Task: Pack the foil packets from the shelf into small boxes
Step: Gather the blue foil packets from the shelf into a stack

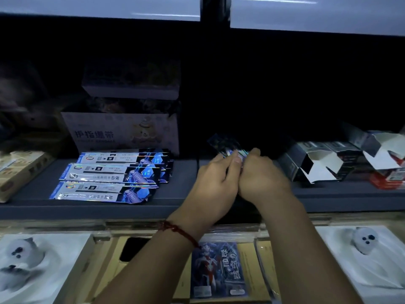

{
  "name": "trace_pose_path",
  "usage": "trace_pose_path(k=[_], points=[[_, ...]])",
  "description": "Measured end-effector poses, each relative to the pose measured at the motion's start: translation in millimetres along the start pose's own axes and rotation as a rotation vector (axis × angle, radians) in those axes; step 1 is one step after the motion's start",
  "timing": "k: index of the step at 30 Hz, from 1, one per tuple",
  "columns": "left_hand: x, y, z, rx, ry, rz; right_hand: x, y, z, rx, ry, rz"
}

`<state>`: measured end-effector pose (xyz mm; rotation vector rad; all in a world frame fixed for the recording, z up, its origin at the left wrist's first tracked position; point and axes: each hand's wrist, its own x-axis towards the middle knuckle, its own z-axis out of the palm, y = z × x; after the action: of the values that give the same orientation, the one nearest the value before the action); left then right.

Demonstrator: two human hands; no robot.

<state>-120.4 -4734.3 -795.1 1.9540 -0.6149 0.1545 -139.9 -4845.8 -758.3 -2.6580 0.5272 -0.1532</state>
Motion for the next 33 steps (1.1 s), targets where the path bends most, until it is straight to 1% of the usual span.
trace_pose_path(k=[2,7,9,11,13,17,20,22,25,28,31,33], points=[[6.9,-4.4,-1.1,0.076,-0.004,-0.03,3.9,3.7,-2.1,0.057,-0.08,-0.047],[11.7,-16.5,-5.4,0.289,-0.004,-0.078,8.0,19.1,-9.3,0.15,-0.136,-0.12],[12.6,-20.0,-6.0,0.252,0.036,-0.09,10.1,25.4,-10.8,0.248,-0.146,-0.131],[12.5,-19.8,-7.6,0.204,0.065,-0.109,12.1,33.6,-12.0,0.4,-0.2,-0.13],[11.9,-20.0,-10.9,0.207,0.07,-0.105,11.0,40.0,-14.2,0.503,-0.262,-0.137],[10.9,-21.8,-16.7,0.232,0.077,-0.034,10.8,43.6,-16.1,0.59,-0.228,-0.189],[8.1,-16.9,-14.7,0.162,0.155,-0.001,16.0,44.9,-7.8,0.583,-0.095,-0.197],[6.9,-16.5,-12.8,0.163,0.181,0.032,18.2,46.4,-4.4,0.546,-0.056,-0.234],[6.6,-18.2,-12.9,0.184,0.146,0.03,20.0,49.0,-0.5,0.491,-0.051,-0.243],[8.0,-20.6,-12.2,0.219,0.152,0.034,21.2,50.8,1.6,0.473,-0.057,-0.267],[5.3,-22.1,-8.9,0.272,0.209,0.057,19.9,51.6,3.6,0.445,-0.053,-0.285],[3.4,-24.3,-5.7,0.351,0.272,0.071,17.2,51.0,5.8,0.393,-0.008,-0.283]])
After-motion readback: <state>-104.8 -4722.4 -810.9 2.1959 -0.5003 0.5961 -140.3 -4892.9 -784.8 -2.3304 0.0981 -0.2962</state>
